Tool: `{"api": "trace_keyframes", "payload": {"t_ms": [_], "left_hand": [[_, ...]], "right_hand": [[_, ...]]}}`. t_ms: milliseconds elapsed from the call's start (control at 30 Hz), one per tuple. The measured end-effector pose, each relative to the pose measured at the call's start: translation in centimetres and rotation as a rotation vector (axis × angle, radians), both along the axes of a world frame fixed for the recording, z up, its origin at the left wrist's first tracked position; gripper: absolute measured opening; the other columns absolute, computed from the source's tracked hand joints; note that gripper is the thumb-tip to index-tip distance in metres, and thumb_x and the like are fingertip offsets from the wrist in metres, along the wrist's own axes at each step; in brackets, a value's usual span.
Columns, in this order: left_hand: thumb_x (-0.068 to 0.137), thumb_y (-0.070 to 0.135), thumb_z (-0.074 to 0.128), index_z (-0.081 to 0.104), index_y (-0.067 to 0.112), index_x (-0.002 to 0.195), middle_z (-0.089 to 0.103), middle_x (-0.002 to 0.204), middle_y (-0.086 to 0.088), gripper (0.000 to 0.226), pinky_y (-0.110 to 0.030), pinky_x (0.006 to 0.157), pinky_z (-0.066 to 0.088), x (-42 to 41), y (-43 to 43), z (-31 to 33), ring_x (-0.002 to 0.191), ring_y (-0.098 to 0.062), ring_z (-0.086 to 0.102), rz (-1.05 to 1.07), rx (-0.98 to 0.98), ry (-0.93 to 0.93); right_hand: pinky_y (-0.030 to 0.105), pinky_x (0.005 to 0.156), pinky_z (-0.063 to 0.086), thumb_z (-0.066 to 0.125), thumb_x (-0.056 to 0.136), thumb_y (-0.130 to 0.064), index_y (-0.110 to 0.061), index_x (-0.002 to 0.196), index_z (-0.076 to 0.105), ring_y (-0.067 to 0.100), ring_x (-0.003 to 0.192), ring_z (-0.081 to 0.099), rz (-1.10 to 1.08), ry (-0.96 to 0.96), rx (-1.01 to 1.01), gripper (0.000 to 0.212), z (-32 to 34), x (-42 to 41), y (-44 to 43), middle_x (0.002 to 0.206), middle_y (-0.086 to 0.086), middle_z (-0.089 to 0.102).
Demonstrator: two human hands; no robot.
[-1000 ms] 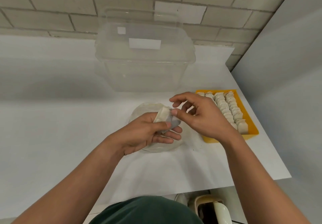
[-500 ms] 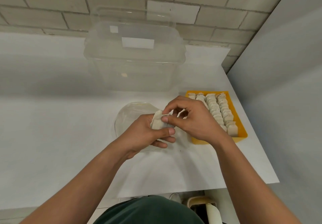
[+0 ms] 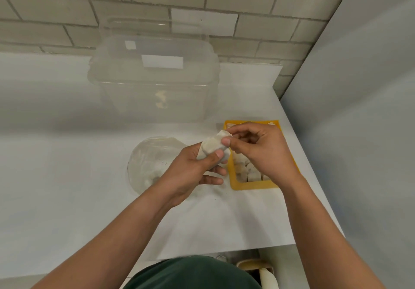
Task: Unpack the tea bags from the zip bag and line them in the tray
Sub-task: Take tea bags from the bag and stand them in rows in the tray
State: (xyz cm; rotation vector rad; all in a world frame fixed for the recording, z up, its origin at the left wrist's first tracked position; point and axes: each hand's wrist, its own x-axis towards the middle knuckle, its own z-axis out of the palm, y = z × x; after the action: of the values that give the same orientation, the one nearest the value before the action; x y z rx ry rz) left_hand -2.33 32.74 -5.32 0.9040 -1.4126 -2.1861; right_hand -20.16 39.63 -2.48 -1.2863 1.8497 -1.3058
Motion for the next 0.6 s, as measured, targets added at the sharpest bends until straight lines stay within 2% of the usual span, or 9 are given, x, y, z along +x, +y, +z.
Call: {"api": "trace_keyframes", "payload": {"t_ms": [100,200,300,400,467,600], "left_hand": [[0.102,0.023,0.064,0.072,0.012,0.115,0.073,0.093,-0.002,0.019,-0.029,0.067,0.059,-0.7,0.4,-0.2,0.080,-0.017,0.070,0.009,-0.036,-0.018],[0.101,0.024,0.066,0.072,0.014,0.116,0.074,0.094,-0.002,0.019,-0.029,0.067,0.059,-1.4,0.9,-0.2,0.080,-0.017,0.070,-0.016,-0.050,-0.037],[0.100,0.023,0.068,0.072,0.015,0.115,0.076,0.094,-0.001,0.018,-0.029,0.067,0.060,-2.1,1.3,-0.2,0.079,-0.016,0.071,-0.039,-0.065,-0.048],[0.099,0.023,0.069,0.071,0.013,0.118,0.077,0.100,-0.007,0.022,-0.030,0.069,0.060,-2.8,1.8,-0.3,0.081,-0.016,0.073,-0.083,-0.080,-0.057],[0.100,0.024,0.067,0.071,0.013,0.119,0.077,0.099,-0.004,0.022,-0.030,0.069,0.060,-3.3,2.0,-0.3,0.081,-0.017,0.072,-0.094,-0.084,-0.058],[0.101,0.021,0.066,0.072,0.012,0.119,0.075,0.098,-0.002,0.021,-0.029,0.067,0.059,-4.1,2.4,-0.6,0.078,-0.017,0.071,-0.099,-0.085,-0.057]], "right_hand": [[0.034,0.076,0.062,0.077,0.091,-0.017,-0.014,0.101,0.081,0.018,0.078,0.074,0.033,-0.047,-0.005,0.011,0.3,-0.8,0.9,0.086,0.001,0.077],[0.044,0.080,0.061,0.073,0.095,-0.021,-0.019,0.098,0.080,0.018,0.079,0.072,0.008,0.069,-0.007,0.008,0.1,-1.8,1.6,0.088,-0.003,0.076],[0.033,0.079,0.056,0.071,0.096,-0.025,-0.025,0.099,0.080,0.008,0.085,0.068,0.032,0.310,-0.032,0.009,0.4,-2.5,2.2,0.090,-0.013,0.074],[0.026,0.074,0.050,0.070,0.097,-0.022,-0.021,0.102,0.080,0.009,0.082,0.065,0.085,0.544,-0.096,0.011,1.0,-2.8,2.6,0.090,-0.009,0.072],[0.025,0.073,0.050,0.070,0.097,-0.021,-0.020,0.102,0.080,0.009,0.081,0.064,0.089,0.578,-0.114,0.011,1.3,-3.1,2.8,0.090,-0.007,0.071],[0.026,0.078,0.052,0.071,0.095,-0.026,-0.025,0.106,0.079,0.004,0.087,0.064,0.184,0.533,0.034,0.013,1.7,-3.9,3.2,0.092,-0.014,0.071]]}}
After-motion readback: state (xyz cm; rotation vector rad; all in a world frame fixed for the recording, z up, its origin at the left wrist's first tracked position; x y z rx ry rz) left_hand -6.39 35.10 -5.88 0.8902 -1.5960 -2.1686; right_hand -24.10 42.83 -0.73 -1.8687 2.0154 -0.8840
